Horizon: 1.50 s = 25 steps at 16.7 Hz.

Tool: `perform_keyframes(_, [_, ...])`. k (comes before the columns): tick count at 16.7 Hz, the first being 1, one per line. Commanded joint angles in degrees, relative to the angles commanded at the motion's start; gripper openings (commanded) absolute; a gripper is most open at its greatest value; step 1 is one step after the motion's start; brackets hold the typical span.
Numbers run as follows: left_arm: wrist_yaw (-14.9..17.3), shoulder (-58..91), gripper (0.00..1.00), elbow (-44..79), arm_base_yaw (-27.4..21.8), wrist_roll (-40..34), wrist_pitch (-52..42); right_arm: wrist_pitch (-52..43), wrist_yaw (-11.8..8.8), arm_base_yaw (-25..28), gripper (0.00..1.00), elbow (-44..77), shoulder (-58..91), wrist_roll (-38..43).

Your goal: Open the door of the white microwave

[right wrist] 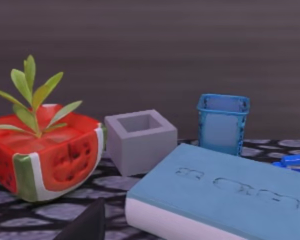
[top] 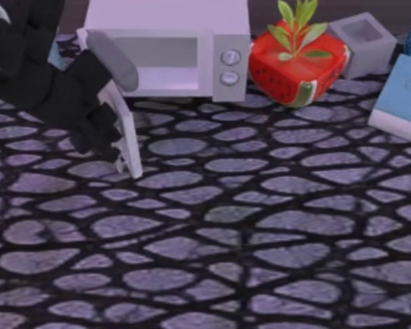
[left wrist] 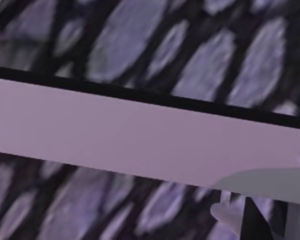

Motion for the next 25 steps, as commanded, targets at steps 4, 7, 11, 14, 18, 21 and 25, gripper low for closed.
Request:
perform_keyframes(4, [2.37, 0.05, 0.00, 0.17, 2.46, 5.88, -2.36, 0.00, 0.00, 0.00, 1.00, 0.00, 0.00, 0.00])
perform_keyframes(7, [3.38, -0.14, 0.00, 0.30, 3.44, 8.23, -3.15, 0.00, 0.00, 0.00, 1.00, 0.00, 0.00, 0.00])
perform_keyframes(11, [3.38, -0.14, 0.00, 0.30, 3.44, 8.23, -3.15, 0.00, 0.00, 0.00, 1.00, 0.00, 0.00, 0.00])
perform_keyframes(14, [3.38, -0.14, 0.00, 0.30, 3.44, 8.23, -3.15, 0.00, 0.00, 0.00, 1.00, 0.00, 0.00, 0.00])
perform_keyframes(18, [3.38, -0.14, 0.00, 0.30, 3.44, 8.23, -3.15, 0.00, 0.00, 0.00, 1.00, 0.00, 0.00, 0.00])
perform_keyframes(21, [3.38, -0.14, 0.00, 0.30, 3.44, 8.23, -3.15, 0.00, 0.00, 0.00, 1.00, 0.00, 0.00, 0.00])
perform_keyframes(25, [3.38, -0.14, 0.00, 0.30, 3.44, 8.23, -3.15, 0.00, 0.00, 0.00, 1.00, 0.00, 0.00, 0.00])
